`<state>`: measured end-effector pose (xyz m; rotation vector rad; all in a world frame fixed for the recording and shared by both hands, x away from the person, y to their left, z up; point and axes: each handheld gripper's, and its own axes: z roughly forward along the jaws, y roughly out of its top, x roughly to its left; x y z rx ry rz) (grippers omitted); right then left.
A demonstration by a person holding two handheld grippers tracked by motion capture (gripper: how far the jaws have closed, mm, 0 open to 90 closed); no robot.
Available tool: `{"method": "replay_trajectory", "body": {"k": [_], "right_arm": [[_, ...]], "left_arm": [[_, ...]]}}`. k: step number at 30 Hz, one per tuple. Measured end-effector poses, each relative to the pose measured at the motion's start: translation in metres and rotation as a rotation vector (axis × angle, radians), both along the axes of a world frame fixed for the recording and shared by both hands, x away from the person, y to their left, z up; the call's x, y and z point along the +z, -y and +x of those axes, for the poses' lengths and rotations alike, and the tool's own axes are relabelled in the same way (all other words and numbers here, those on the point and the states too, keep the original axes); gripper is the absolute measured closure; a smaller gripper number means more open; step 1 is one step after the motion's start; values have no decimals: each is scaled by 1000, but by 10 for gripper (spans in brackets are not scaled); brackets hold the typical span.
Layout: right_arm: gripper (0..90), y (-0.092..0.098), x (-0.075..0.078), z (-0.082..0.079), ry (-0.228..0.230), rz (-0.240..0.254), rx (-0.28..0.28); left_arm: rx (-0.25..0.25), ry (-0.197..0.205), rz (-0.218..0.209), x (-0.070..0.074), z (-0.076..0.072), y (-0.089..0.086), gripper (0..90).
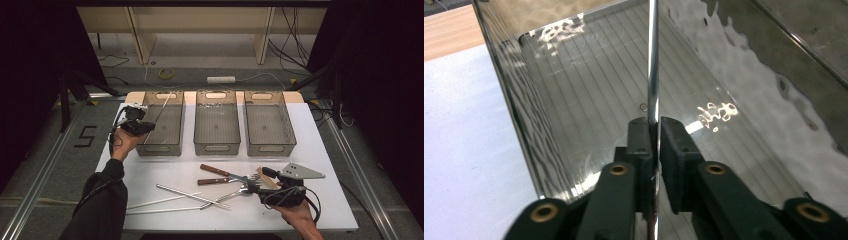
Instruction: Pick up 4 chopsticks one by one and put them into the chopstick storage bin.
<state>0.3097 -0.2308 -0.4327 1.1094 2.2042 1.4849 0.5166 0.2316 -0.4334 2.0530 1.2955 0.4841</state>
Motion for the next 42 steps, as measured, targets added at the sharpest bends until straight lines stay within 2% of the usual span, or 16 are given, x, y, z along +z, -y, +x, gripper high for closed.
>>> {"method": "replay_trajectory", "body": {"k": [3, 5, 7, 10, 12, 14, 15, 17, 20, 24, 27, 29, 32, 36, 42], "right_arm": [[248, 0, 0, 0, 0, 1, 0], [247, 0, 0, 0, 1, 0, 1], [248, 0, 0, 0, 1, 0, 0], [248, 1, 0, 0, 4, -1, 0], [248, 1, 0, 0, 3, -2, -1], [247, 1, 1, 0, 5, 0, -3], [247, 1, 1, 0, 5, 2, -2], [247, 0, 1, -1, 8, -6, 3], [247, 1, 2, -1, 8, 2, 2], [247, 1, 2, -1, 2, -1, 2], [247, 1, 2, 0, 0, 0, 3], [247, 2, 2, 0, 2, 1, 3], [247, 2, 2, -1, 2, 2, 2], [247, 2, 2, -1, 3, 0, 3], [247, 1, 1, -1, -2, -4, 7]], "left_arm": [[7, 5, 4, 5, -3, 1, 724], [8, 5, -2, 10, -5, 1, 697], [10, 8, -16, 17, -11, 4, 630], [-32, 22, -11, 24, -25, 10, 546], [-72, 33, -33, 27, -36, 12, 492], [-110, 17, 3, 30, -43, 17, 462], [-134, 29, 26, 32, -49, 20, 446], [-172, 22, 22, 33, -58, 24, 419], [-223, 17, 58, 36, -70, 32, 370], [-317, -23, 93, 35, -81, 47, 314], [-392, -48, 136, 32, -91, 61, 300], [-438, -50, 162, 32, -98, 69, 299], [-487, -54, 176, 33, -107, 78, 299], [-545, -66, 228, 33, -119, 87, 306], [-664, -110, 303, 24, -132, 98, 332]]}}
